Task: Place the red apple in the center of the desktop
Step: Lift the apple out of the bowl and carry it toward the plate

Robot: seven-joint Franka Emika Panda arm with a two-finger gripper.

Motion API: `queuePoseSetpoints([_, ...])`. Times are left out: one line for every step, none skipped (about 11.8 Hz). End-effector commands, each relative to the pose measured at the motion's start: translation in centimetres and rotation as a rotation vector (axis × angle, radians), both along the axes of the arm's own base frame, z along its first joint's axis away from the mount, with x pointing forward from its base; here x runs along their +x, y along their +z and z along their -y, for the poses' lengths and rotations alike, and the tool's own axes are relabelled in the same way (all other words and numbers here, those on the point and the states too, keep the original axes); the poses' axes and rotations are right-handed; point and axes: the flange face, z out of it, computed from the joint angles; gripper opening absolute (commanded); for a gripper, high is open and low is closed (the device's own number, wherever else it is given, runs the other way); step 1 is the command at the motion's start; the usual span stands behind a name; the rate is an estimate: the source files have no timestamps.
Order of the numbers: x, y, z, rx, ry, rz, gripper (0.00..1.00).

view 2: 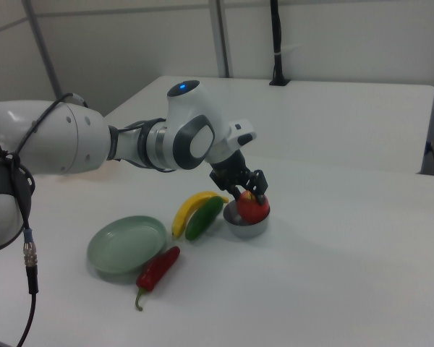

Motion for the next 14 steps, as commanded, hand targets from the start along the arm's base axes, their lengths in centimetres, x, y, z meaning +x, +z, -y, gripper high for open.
queuePoseSetpoints([-0.6, 4.6, -0.4, 0.018, -0.040, 0.068, 0.12])
queuePoseSetpoints([-0.9, 6.2, -0.6, 0.027, -0.044, 0.085, 0.12])
queuePoseSetpoints([-1.5, 7.5, -0.9, 0.037, -0.047, 0.095, 0.12])
queuePoseSetpoints([-2.1, 8.9, -1.2, 0.054, -0.055, 0.087, 0.12])
queuePoseSetpoints([-2.6, 10.0, -1.9, 0.072, -0.056, 0.072, 0.12])
queuePoseSetpoints([-3.0, 10.8, -3.3, 0.085, -0.039, 0.062, 0.12])
queuePoseSetpoints([-3.5, 10.9, -5.1, 0.100, -0.021, 0.034, 0.12])
queuePoseSetpoints([-3.7, 11.1, -7.3, 0.107, 0.005, 0.006, 0.12])
queuePoseSetpoints([-3.9, 10.8, -10.0, 0.123, 0.034, -0.020, 0.12])
queuePoseSetpoints([-4.0, 10.5, -12.5, 0.129, 0.067, -0.036, 0.12])
queuePoseSetpoints([-4.1, 9.8, -15.0, 0.137, 0.097, -0.056, 0.12])
queuePoseSetpoints([-4.2, 9.4, -16.9, 0.147, 0.109, -0.065, 0.12])
queuePoseSetpoints([-4.3, 8.7, -18.8, 0.155, 0.131, -0.079, 0.12])
queuePoseSetpoints([-4.4, 8.0, -20.1, 0.157, 0.150, -0.091, 0.12])
